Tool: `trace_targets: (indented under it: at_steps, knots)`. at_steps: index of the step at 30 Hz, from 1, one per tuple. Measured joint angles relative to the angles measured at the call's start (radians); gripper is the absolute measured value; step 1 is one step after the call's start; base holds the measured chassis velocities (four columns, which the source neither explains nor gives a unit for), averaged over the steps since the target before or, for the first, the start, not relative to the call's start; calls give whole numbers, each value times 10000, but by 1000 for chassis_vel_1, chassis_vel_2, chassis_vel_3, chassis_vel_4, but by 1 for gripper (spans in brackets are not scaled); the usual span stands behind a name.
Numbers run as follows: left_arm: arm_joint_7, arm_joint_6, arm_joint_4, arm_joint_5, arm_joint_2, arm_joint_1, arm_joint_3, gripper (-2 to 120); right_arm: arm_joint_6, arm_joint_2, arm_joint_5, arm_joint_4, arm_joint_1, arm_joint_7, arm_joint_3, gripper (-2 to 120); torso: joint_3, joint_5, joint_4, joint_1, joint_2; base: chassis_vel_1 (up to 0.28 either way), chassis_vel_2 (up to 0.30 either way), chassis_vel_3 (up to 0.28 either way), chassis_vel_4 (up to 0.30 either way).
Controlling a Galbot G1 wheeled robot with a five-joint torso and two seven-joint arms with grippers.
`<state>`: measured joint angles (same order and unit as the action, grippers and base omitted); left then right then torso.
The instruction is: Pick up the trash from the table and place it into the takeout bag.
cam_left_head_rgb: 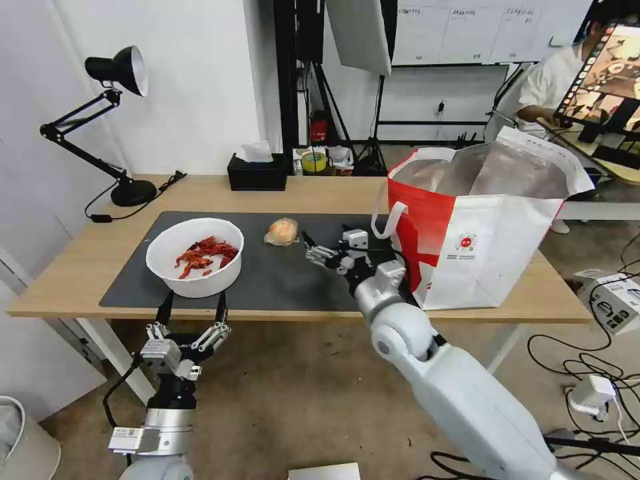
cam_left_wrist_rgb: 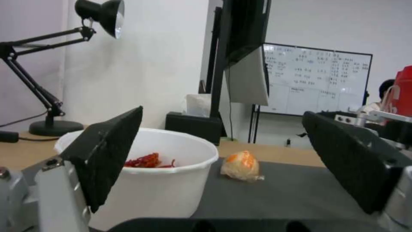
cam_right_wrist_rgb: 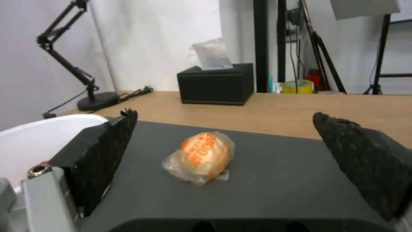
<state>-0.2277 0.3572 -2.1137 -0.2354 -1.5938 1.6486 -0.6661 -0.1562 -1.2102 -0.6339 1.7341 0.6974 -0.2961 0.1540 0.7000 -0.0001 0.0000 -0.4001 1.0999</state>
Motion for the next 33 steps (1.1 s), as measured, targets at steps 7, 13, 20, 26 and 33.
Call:
trace_targets:
  at_steps: [7, 13, 20, 26, 33]
  knots:
    - [2, -1, 126, -7, 3, -76, 18, 100, -165, -254, -457, -722, -800, -320, 349, 100, 0, 0, -1, 0, 0, 0, 0, 0, 0]
    - [12, -10, 184, -11, 4, -173, -6, 100, -399, -606, -781, -1545, -1790, -463, 884, 100, 0, -1, 0, 0, 0, 0, 0, 0, 0]
    - [13, -12, 235, -32, 3, -190, -79, 100, -651, -1296, -888, -2567, -2387, -724, 1130, 100, 0, -1, 0, 0, 0, 0, 0, 0, 0]
    - [14, -8, 253, -66, 4, -184, -157, 100, -785, -1768, -901, -3351, -2706, -847, 1170, 100, 0, 0, 1, 1, 0, 0, 0, 0, 0]
    - [13, -3, 289, -67, 4, -194, -120, 100, -880, -2088, -1034, -4262, -3146, -898, 1155, 100, 0, 1, 0, 1, 0, 0, 0, 0, 0]
